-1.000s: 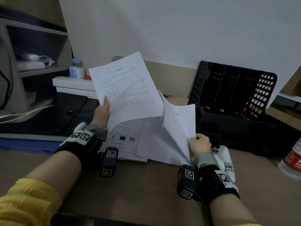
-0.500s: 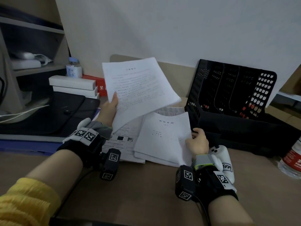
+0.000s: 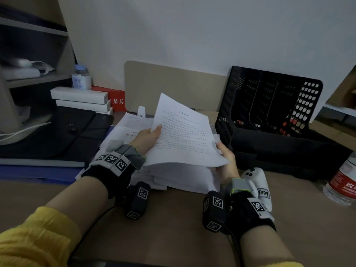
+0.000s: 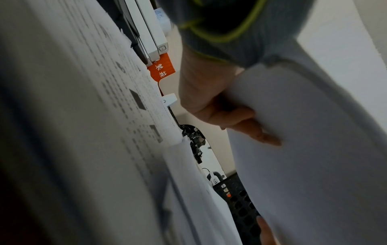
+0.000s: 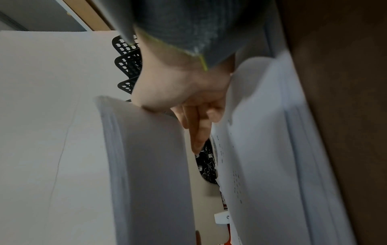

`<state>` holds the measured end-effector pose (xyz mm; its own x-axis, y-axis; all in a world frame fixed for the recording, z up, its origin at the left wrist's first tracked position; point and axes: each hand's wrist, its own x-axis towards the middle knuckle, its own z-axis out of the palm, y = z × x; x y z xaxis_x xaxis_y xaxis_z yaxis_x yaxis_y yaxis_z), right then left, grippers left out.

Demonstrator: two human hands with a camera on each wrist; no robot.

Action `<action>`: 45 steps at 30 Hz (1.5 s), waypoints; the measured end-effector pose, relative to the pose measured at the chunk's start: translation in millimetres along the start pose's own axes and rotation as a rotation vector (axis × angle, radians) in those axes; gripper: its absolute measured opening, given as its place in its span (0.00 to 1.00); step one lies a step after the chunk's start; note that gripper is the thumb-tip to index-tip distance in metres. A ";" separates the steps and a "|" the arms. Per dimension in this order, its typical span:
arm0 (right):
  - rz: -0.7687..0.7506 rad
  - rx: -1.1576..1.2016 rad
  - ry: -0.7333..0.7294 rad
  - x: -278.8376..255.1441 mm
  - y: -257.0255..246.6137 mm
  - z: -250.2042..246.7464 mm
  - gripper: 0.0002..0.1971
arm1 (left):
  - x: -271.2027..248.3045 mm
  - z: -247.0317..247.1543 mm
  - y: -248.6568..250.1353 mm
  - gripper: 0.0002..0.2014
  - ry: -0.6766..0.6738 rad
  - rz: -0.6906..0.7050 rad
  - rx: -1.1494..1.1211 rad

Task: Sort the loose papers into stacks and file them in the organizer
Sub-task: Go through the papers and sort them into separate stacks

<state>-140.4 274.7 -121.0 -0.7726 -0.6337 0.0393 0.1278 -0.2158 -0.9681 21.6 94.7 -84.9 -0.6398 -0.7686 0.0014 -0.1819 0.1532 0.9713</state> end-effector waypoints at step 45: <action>-0.113 -0.994 -0.202 -9.4 -79.5 64.5 0.09 | 7.5 -52.4 37.7 0.11 -0.187 -0.215 -0.107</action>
<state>-103.2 249.9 -28.5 -0.6167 -0.7815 0.0950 -0.5846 0.3739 -0.7200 49.1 62.2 -35.8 -0.7237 -0.6467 -0.2409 -0.2542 -0.0747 0.9643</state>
